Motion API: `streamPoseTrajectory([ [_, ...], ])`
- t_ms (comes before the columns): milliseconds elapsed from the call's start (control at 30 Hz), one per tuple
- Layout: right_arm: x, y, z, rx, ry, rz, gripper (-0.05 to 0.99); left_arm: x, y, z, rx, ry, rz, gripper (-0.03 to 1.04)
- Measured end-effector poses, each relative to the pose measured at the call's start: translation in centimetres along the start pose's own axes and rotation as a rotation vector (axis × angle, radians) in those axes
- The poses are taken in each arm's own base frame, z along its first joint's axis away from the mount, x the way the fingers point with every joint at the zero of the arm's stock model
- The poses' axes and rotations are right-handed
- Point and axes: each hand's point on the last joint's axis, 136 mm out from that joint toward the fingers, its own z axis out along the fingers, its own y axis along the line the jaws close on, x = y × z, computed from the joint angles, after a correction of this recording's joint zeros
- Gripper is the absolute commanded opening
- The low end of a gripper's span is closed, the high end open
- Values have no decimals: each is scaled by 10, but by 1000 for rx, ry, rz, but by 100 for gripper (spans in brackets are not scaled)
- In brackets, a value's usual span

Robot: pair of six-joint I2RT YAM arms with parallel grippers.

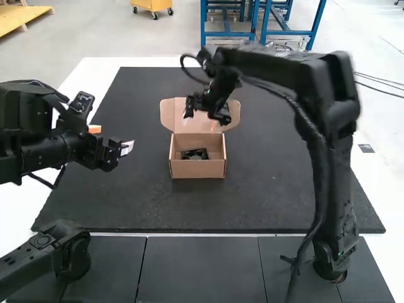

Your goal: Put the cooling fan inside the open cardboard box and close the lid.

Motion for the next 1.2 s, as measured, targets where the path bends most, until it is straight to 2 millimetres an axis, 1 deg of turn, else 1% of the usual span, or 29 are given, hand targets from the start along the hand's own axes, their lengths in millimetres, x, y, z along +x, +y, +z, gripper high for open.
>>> streamPoseTrajectory([
  [67, 7, 2, -26, -2, -12, -36, 90, -1, 0, 5, 0, 11, 1, 97],
  [133, 8, 5, -48, -10, -51, -78, 90, -3, 0, 10, 1, 18, 1, 97],
  [200, 13, 3, -62, -4, -77, -111, 90, -4, -1, 17, 2, 29, 1, 97],
  [233, 17, 0, -65, 0, -84, -125, 90, -5, -1, 20, 1, 34, 1, 97],
  [300, 26, -8, -69, 10, -88, -152, 90, -6, -1, 26, 2, 43, 1, 97],
  [467, 42, -29, -68, 24, -130, -225, 90, -8, -2, 36, 2, 58, -38, 97],
  [567, 47, -35, -70, 20, -191, -269, 90, -12, -2, 40, 0, 46, -74, 97],
  [667, 42, -36, -77, 11, -289, -286, 90, -13, -1, 44, -2, 33, -105, 97],
  [733, 37, -38, -81, 14, -354, -287, 91, -7, 0, 49, -9, 40, -124, 97],
  [800, 34, -45, -80, 32, -394, -281, 91, -2, 3, 55, -21, 42, -142, 97],
  [933, 35, -64, -71, 72, -417, -262, 91, 4, 10, 67, -46, 16, -170, 97],
  [1000, 32, -73, -70, 85, -439, -254, 91, 8, 15, 73, -62, 12, -182, 97],
  [1100, 23, -92, -78, 109, -495, -235, 91, 13, 23, 83, -88, 15, -200, 97],
  [1200, 9, -120, -94, 146, -579, -199, 90, 7, 31, 88, -112, -12, -216, 97],
])
